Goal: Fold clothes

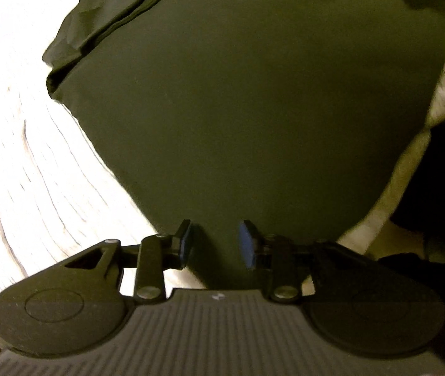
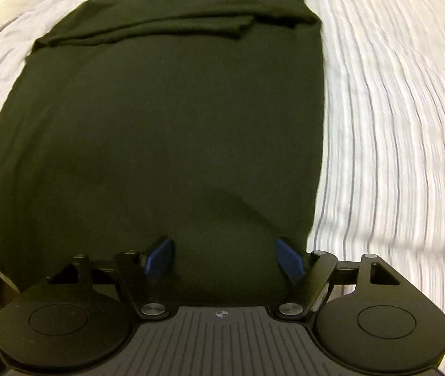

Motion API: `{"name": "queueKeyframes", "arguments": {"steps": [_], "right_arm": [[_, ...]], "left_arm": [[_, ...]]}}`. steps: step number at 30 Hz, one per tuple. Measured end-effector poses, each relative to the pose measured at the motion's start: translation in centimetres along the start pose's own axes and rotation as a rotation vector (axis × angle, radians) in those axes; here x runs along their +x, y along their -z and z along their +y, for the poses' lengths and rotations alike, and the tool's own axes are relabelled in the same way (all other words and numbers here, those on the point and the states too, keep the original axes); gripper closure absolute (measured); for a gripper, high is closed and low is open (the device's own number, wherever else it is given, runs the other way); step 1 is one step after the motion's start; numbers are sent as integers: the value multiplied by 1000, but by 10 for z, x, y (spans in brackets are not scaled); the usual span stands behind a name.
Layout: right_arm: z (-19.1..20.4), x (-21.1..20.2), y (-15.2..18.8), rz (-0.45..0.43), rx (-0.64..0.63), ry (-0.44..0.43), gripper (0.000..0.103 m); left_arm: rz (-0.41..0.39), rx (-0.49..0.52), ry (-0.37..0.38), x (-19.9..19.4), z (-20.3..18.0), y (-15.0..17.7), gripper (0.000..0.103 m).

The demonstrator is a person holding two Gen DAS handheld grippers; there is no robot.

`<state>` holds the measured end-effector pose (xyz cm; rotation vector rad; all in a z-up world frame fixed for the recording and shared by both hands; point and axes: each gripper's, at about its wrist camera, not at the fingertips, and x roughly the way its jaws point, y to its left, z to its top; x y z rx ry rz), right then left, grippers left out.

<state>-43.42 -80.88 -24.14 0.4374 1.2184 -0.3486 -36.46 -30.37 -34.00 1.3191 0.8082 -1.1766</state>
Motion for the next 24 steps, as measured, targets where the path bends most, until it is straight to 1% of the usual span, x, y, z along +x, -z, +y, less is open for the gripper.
{"name": "queueKeyframes", "arguments": {"steps": [3, 5, 7, 9, 11, 13, 16, 17, 19, 21, 23, 24], "right_arm": [[22, -12, 19, -9, 8, 40, 26], [37, -21, 32, -15, 13, 67, 26], [51, -29, 45, -20, 19, 94, 26], [66, -37, 58, -26, 24, 121, 26], [81, -42, 69, -30, 23, 130, 26], [94, -47, 81, -31, 14, 133, 26], [111, -53, 96, -26, -8, 124, 26], [115, -54, 98, -23, -17, 121, 26], [120, -55, 103, -23, -39, 113, 26], [124, -56, 107, -26, -67, 108, 26], [124, -53, 107, -22, -95, 118, 26], [127, -53, 108, -29, -123, 122, 26]], "left_arm": [[-52, 100, -7, -6, -5, 22, 71], [-99, 178, -8, -13, -17, 41, 64], [-144, 249, -8, -18, -29, 56, 60], [-181, 332, -12, -18, -41, 69, 56], [-208, 417, -28, -14, -51, 78, 50], [-216, 489, -71, -4, -61, 82, 47], [-218, 586, -148, 12, -75, 86, 46], [-212, 589, -169, 18, -76, 85, 48], [-200, 575, -183, 27, -73, 79, 51], [-191, 569, -193, 33, -66, 74, 66], [-184, 540, -175, 28, -57, 69, 97], [-185, 520, -162, 24, -53, 66, 97]]}}
